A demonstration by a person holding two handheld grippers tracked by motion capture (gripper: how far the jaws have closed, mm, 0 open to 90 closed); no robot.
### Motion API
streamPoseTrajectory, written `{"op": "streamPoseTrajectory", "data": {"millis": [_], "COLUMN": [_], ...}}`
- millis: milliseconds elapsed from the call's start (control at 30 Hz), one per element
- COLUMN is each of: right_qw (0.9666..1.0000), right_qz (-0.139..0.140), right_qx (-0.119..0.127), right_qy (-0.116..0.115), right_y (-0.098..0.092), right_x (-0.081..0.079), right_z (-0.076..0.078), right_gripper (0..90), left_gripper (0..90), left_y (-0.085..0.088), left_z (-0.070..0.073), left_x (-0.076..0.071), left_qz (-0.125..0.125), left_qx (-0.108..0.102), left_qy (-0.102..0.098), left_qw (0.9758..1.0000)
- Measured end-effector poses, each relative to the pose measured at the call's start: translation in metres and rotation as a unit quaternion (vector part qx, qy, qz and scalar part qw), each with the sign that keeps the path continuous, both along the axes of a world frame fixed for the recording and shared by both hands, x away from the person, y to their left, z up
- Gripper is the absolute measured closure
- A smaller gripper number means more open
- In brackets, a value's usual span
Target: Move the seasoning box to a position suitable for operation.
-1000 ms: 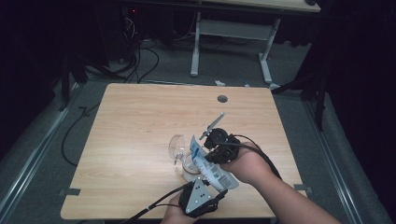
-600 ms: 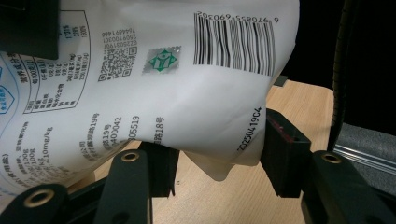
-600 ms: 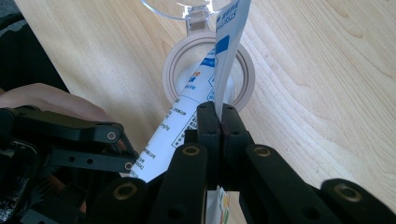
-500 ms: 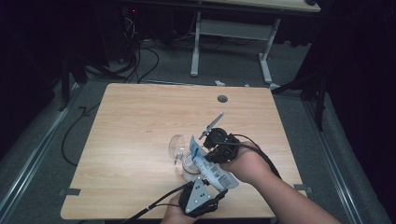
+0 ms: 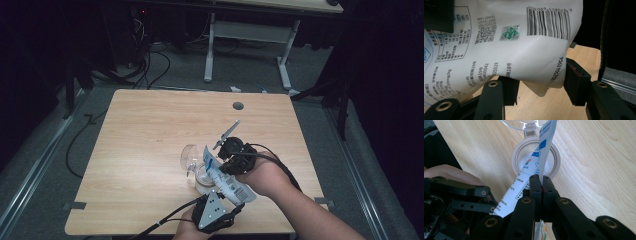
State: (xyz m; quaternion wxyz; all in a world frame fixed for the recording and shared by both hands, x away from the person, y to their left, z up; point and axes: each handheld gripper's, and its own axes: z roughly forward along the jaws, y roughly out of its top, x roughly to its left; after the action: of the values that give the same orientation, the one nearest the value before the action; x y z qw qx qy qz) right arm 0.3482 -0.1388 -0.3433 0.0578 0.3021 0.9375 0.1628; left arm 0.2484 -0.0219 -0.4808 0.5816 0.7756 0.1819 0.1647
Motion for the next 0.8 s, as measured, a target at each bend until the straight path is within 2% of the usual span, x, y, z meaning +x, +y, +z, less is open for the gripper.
{"op": "streamPoseTrajectory", "data": {"millis": [800], "right_qw": [1.0], "right_qz": [0.002], "right_qx": [0.002], "right_qy": [-0.005], "right_y": [0.0003], "right_x": [0.0007], "right_z": [0.0017], "right_gripper": [89.7], "left_gripper": [50.5], "left_y": [-0.0008], "left_z": [0.0018], "left_x": [0.0002], "left_qz": [0.001], "left_qx": [0.0], "left_qy": [-0.005], "left_qw": [1.0]}}
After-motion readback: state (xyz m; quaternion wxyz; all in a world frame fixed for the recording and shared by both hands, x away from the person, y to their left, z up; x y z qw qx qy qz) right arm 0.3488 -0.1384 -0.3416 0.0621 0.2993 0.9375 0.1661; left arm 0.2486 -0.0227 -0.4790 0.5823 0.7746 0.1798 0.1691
